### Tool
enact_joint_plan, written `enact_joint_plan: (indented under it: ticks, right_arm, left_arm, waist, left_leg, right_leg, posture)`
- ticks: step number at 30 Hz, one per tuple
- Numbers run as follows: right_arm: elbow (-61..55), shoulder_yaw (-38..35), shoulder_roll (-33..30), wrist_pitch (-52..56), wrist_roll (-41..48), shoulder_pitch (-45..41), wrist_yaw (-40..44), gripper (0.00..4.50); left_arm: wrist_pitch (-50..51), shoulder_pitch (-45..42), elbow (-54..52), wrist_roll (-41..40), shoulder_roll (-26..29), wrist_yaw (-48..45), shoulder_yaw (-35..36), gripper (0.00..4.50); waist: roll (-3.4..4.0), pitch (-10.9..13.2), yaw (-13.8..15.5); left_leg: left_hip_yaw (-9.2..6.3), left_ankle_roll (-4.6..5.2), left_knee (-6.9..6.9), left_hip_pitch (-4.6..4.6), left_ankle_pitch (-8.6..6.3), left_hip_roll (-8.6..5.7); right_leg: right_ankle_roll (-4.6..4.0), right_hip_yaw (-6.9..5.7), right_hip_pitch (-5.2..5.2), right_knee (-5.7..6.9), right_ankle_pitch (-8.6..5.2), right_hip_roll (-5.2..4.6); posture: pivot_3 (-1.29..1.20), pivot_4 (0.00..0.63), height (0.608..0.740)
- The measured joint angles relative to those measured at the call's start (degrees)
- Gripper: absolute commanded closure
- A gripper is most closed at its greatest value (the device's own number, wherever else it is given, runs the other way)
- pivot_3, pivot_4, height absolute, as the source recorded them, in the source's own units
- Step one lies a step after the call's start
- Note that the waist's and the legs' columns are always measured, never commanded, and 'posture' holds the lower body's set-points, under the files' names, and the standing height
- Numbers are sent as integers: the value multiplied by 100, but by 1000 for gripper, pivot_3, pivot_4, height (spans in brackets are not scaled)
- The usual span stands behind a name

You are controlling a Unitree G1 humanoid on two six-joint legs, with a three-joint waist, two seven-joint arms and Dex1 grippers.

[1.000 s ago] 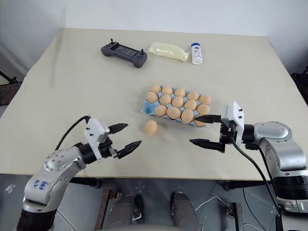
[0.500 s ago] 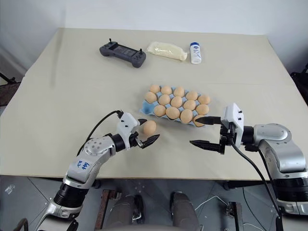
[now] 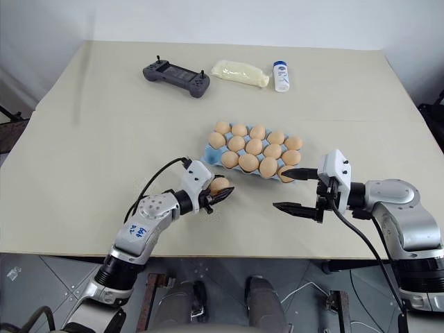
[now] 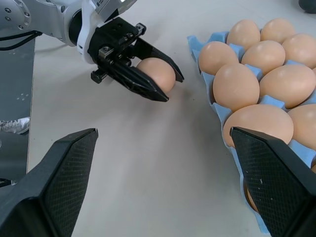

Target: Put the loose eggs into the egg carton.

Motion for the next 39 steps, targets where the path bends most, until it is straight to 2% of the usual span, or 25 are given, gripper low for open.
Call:
enact_joint_plan:
  ticks: [9, 14, 17, 23, 31, 32, 38, 39]
  right_arm:
    - [-6, 0, 0, -3, -1, 18, -33, 0]
    - [-13, 0, 1, -4, -1, 56, -50, 0]
    - [-11, 5, 17, -6, -5, 42, -62, 0]
    - [-2, 9, 26, -9, -60, 19, -65, 0]
    - [-15, 1, 25, -10, -74, 141, -74, 0]
    - [-17, -5, 24, -10, -74, 164, -79, 0]
    - [-98, -17, 24, -9, -72, 196, -119, 0]
    - [-99, -18, 23, -8, -72, 198, -128, 0]
  left_arm:
    - [707, 6, -972, -228, 22, 195, 609, 2788]
    - [573, -588, -1113, -389, -164, 469, 1176, 2788]
    - [323, -957, -644, -351, -263, 623, 1269, 2788]
    - [-154, -1042, 620, -97, -386, 689, 1047, 2788]
    - [-587, -1149, 1150, 23, -474, 593, 812, 2788]
    - [-612, -1158, 1184, 33, -475, 606, 821, 2075]
    - [-620, -1265, 1279, 61, -522, 744, 854, 220]
    - [-614, -1278, 1277, 68, -528, 775, 855, 43]
  waist:
    - [0, 0, 3]
    - [0, 0, 10]
    - [0, 0, 13]
    - [0, 0, 10]
    - [0, 0, 11]
    - [0, 0, 6]
    - [0, 0, 15]
    - [0, 0, 15]
  left_leg:
    - [0, 0, 0, 0, 0, 0]
    - [0, 4, 3, 0, 3, -8]
    - [2, 8, 4, 1, 5, -16]
    - [9, 8, 1, -4, 5, -14]
    - [10, 8, 3, -3, 4, -12]
    - [11, 8, 3, -3, 4, -12]
    - [9, 9, 3, -3, 5, -12]
    - [9, 9, 3, -3, 5, -13]
  right_leg:
    - [0, 1, 0, 2, 0, 0]
    - [4, -1, 3, 3, 2, 11]
    - [9, -3, 5, 1, 5, 12]
    - [13, -16, -4, -1, 7, 11]
    - [13, -20, -4, 0, 7, 11]
    - [13, -20, -4, 1, 7, 10]
    - [14, -20, -3, 2, 8, 10]
    - [14, -20, -3, 2, 8, 10]
  posture:
    - [0, 150, 740]
    - [0, 150, 740]
    - [0, 150, 740]
    - [0, 150, 740]
    - [0, 150, 740]
    - [0, 150, 740]
    - [0, 150, 740]
    - [0, 150, 740]
